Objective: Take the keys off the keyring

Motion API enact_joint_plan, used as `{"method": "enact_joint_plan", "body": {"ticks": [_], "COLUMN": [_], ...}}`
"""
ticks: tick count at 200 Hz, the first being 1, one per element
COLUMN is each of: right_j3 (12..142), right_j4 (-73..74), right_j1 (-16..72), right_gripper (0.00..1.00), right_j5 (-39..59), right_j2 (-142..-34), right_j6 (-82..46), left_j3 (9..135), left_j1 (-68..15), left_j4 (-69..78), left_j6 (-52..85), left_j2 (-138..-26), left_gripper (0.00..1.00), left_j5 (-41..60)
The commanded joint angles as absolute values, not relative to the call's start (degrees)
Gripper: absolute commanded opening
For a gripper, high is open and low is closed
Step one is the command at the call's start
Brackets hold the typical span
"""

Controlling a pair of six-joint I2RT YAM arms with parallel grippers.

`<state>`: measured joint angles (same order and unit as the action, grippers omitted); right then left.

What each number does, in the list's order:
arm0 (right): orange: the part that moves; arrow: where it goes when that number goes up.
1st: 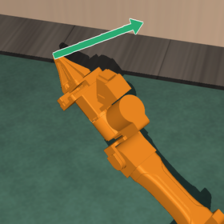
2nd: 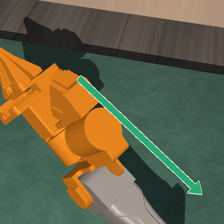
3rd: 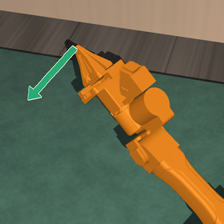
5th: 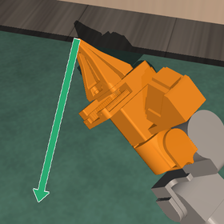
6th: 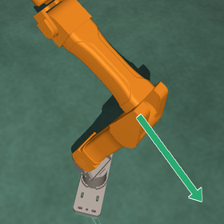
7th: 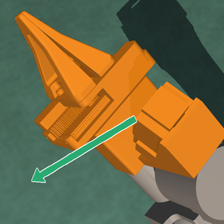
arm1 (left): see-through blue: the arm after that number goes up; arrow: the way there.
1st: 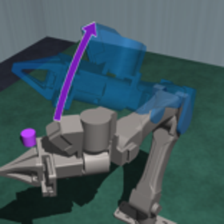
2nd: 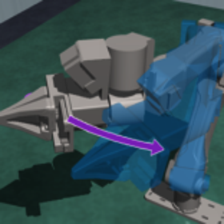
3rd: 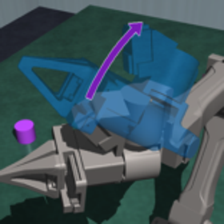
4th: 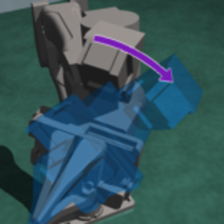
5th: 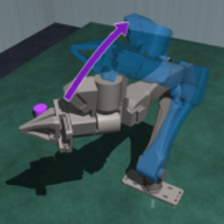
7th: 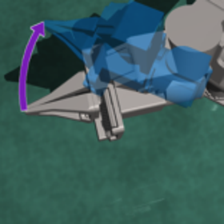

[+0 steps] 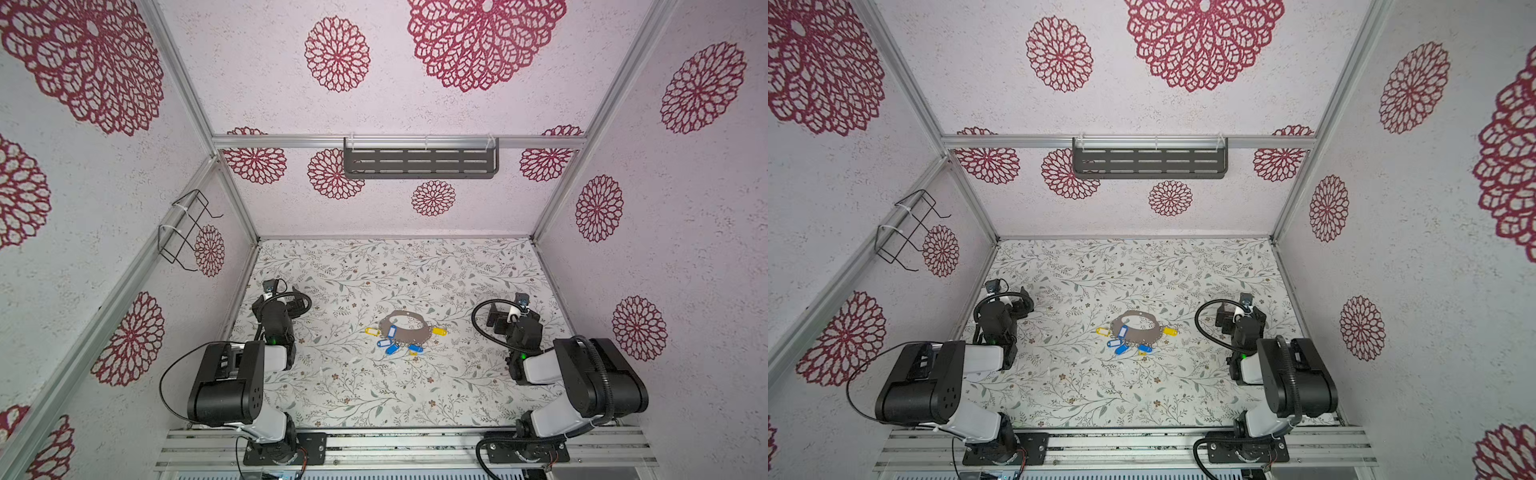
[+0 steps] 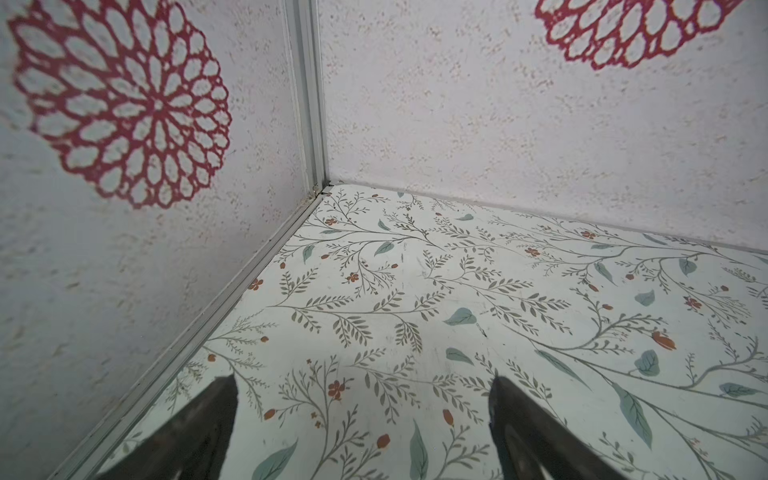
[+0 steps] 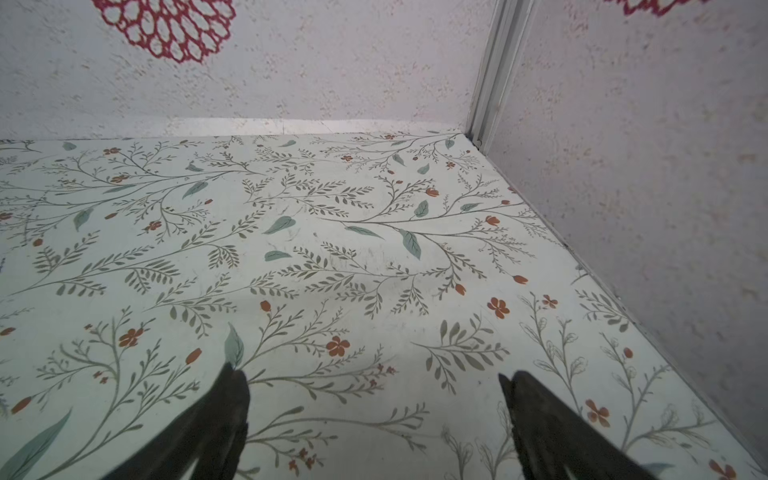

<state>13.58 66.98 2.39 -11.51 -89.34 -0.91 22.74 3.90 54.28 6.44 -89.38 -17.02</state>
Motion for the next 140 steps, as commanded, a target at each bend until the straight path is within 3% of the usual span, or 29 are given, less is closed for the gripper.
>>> {"method": "enact_joint_plan", "body": {"ticks": [1,140], "right_j3": [14.6,14.6], "right_j4": [68.9,68.8], "right_j1": [2.3,2.5], "right_gripper": [0.99,0.99], "right_j5": [-11.2,-11.3], "right_j2": [-88.0,-88.1], "right_j6": [0.0,-0.1], "left_j3": [22.6,22.6], "left_j1": [4.0,4.0], "left_j4": [54.6,54.6], "left_j6": [5.8,5.8], "left_j2": [-89.5,-89.5], "left_gripper": [0.97,0.97], "left_j5": [-17.0,-16.9]}}
